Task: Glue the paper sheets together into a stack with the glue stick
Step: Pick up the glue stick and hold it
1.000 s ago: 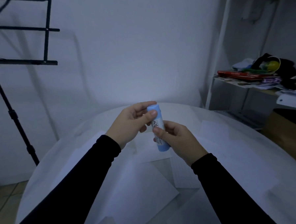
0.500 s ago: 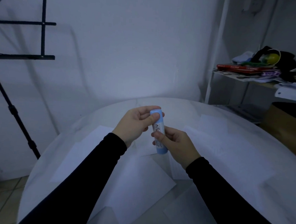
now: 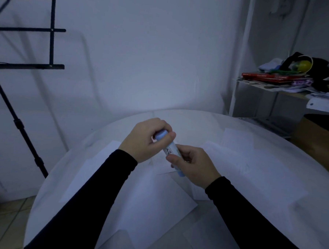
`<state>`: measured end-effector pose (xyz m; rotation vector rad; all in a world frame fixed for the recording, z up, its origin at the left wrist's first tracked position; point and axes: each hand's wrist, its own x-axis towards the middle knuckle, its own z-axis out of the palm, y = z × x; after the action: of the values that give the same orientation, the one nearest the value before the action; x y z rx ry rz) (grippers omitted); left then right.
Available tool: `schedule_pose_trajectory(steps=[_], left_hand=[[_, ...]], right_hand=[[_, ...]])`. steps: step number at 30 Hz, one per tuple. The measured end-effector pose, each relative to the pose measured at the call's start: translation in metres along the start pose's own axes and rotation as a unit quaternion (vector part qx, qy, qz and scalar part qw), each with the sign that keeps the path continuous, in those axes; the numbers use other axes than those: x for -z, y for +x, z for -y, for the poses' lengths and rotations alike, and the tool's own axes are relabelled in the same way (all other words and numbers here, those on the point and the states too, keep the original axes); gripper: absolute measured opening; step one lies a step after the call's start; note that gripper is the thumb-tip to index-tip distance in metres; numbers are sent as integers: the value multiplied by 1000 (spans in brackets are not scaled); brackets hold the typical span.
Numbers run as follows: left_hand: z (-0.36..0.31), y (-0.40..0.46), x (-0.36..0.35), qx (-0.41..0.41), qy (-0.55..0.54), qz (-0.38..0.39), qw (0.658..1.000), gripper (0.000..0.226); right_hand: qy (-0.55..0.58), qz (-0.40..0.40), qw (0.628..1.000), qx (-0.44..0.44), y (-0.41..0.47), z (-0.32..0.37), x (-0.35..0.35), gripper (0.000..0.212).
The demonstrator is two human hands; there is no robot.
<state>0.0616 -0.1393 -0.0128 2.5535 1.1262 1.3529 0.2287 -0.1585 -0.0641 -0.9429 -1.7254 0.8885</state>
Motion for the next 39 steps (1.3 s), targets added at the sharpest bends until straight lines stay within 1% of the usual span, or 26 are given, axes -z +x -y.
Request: schedule_pose_trajectory(steps=[1, 3, 5, 8, 10, 12, 15, 16, 17, 19, 20, 21, 25, 29, 32, 35, 36, 38, 39], left_hand=[[0, 0, 1, -12, 15, 10, 1000, 26], [2, -1, -1, 5, 12, 16, 1000, 29], [3, -1, -6, 32, -7, -4, 999, 30], [2, -2, -11, 60, -19, -42, 997, 30], [2, -3, -11, 75, -20, -52, 996, 29], [1, -1, -14, 110, -18, -61, 992, 31], [0, 4, -17, 194, 6, -71, 978, 39], [2, 4, -15, 194, 8, -54, 979, 40], [4, 3, -12, 166, 3, -26, 986, 38], [5, -2, -4, 69, 1, 31, 997, 28], [6, -3, -2, 33, 0, 42, 999, 26], [7, -5, -3, 19, -6, 39, 999, 27], [3, -5, -10, 76, -102, -10, 992, 29], [2, -4, -12, 97, -140, -34, 985, 26], [2, -5, -13, 112, -136, -60, 982, 31], [1, -2, -13, 147, -119, -70, 979, 29], [0, 2, -8, 160, -112, -81, 977, 30], [2, 8, 7, 182, -96, -127, 970, 36], [5, 11, 17, 188, -86, -143, 968, 39]], right_hand=[[7, 9, 1000, -3, 0, 0, 1, 19], [15, 20, 1000, -15, -1, -1, 1, 14], [17, 24, 999, -23, -1, -1, -1, 7], [-5, 7, 1000, -18, -1, 0, -4, 9], [-28, -11, 999, -11, -1, 0, -5, 4], [-66, -37, 997, -2, -1, 0, -6, 2], [-115, -65, 991, 14, -2, 1, -10, 8], [-110, -62, 992, 11, -2, 1, -9, 9], [-88, -53, 995, 1, -2, 2, -7, 10], [-11, -17, 999, -31, -2, 5, 0, 9], [24, 6, 999, -45, -2, 7, 3, 9], [48, 27, 997, -55, -3, 8, 6, 9], [106, 69, 989, -77, -5, 7, 9, 13], [119, 76, 987, -78, -4, 4, 10, 14], [101, 54, 992, -57, -2, 6, 9, 16], [78, 21, 996, -39, -2, 5, 4, 18], [55, 6, 998, -29, -2, 1, 4, 18], [6, -20, 999, -25, -3, -8, 7, 17], [8, -30, 999, -33, -4, -10, 10, 17]])
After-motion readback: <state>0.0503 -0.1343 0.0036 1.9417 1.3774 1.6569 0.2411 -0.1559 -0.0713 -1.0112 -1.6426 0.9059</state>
